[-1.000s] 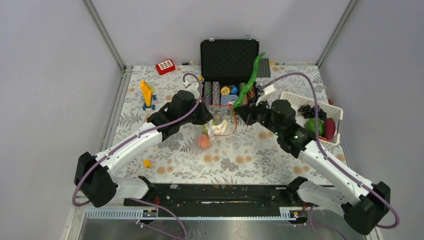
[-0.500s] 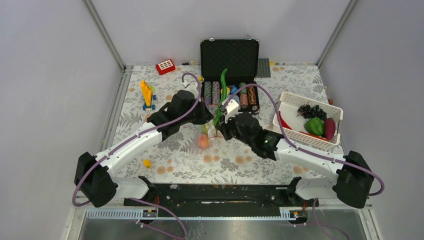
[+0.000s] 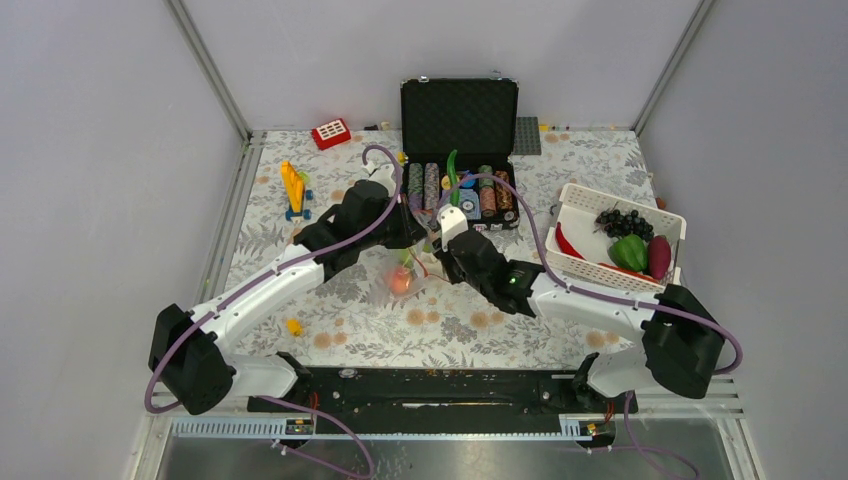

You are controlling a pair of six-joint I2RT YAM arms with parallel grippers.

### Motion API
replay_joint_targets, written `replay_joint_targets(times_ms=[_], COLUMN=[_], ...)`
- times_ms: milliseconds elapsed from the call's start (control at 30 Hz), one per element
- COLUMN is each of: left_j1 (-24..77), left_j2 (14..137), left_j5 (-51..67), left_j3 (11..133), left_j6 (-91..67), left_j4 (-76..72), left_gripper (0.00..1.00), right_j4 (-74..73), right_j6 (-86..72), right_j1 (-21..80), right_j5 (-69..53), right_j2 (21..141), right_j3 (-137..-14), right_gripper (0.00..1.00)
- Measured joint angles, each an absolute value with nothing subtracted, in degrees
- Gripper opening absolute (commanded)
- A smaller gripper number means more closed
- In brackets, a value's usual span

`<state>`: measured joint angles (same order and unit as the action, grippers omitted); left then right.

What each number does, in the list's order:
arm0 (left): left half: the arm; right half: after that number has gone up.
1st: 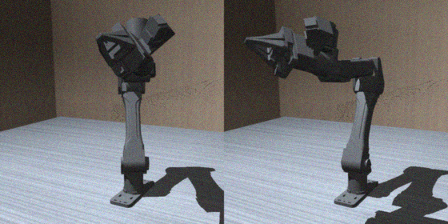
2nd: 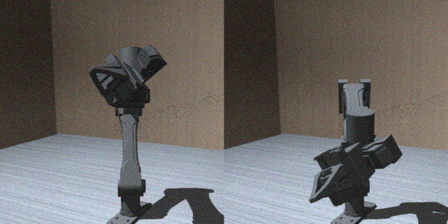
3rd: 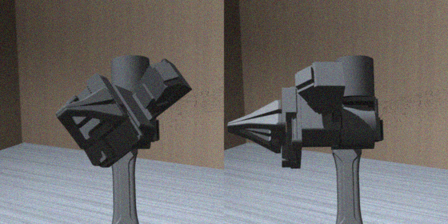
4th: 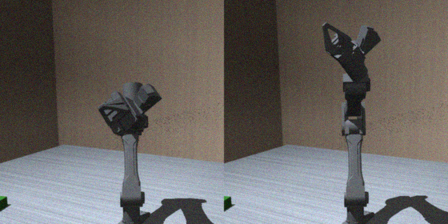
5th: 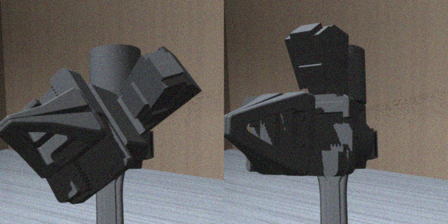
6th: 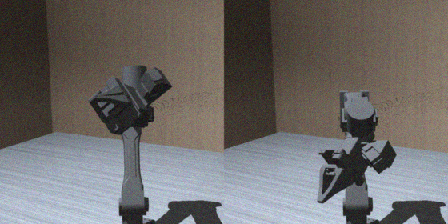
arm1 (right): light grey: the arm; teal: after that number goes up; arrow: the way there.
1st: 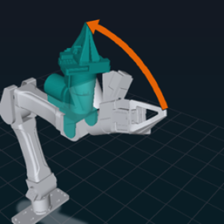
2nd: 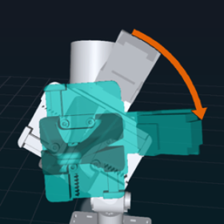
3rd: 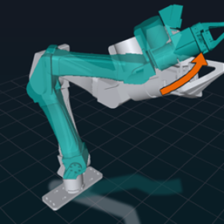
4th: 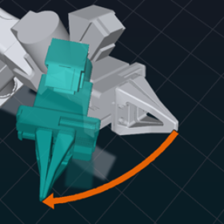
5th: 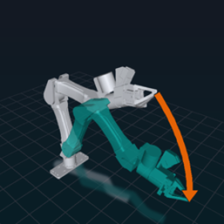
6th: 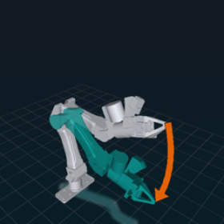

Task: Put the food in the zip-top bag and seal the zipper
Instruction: Place the fake vegetable in the zipper food storage bag.

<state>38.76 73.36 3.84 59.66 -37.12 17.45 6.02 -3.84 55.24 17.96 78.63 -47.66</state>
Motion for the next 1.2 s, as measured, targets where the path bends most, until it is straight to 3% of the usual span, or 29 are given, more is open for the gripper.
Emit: replay_joint_targets(times_ms=[100, 267, 633, 833, 1200], left_j1=[38.8, 38.8, 38.6, 38.5, 38.3], left_j2=[73.3, 73.3, 73.3, 73.1, 71.3], left_j5=[3.9, 4.1, 5.5, 6.1, 7.8], left_j3=[59.5, 58.8, 56.7, 55.7, 55.0], left_j6=[-37.5, -38.1, -39.2, -39.5, -39.2], left_j4=[17.1, 15.6, 12.2, 11.0, 10.7], left_gripper=[0.00, 0.00, 0.00, 0.00, 0.00], right_j4=[5.0, 2.8, -3.1, -5.1, -6.8], right_j6=[-3.7, -3.7, -4.6, -6.5, -13.2], right_j1=[55.4, 55.5, 55.5, 55.6, 53.8], right_j5=[19.3, 20.2, 16.4, 15.0, 24.7], right_j2=[79.6, 79.3, 72.2, 66.7, 62.6], right_j3=[-48.1, -48.7, -50.5, -50.6, -55.3], right_gripper=[0.41, 0.57, 0.69, 0.99, 1.00])
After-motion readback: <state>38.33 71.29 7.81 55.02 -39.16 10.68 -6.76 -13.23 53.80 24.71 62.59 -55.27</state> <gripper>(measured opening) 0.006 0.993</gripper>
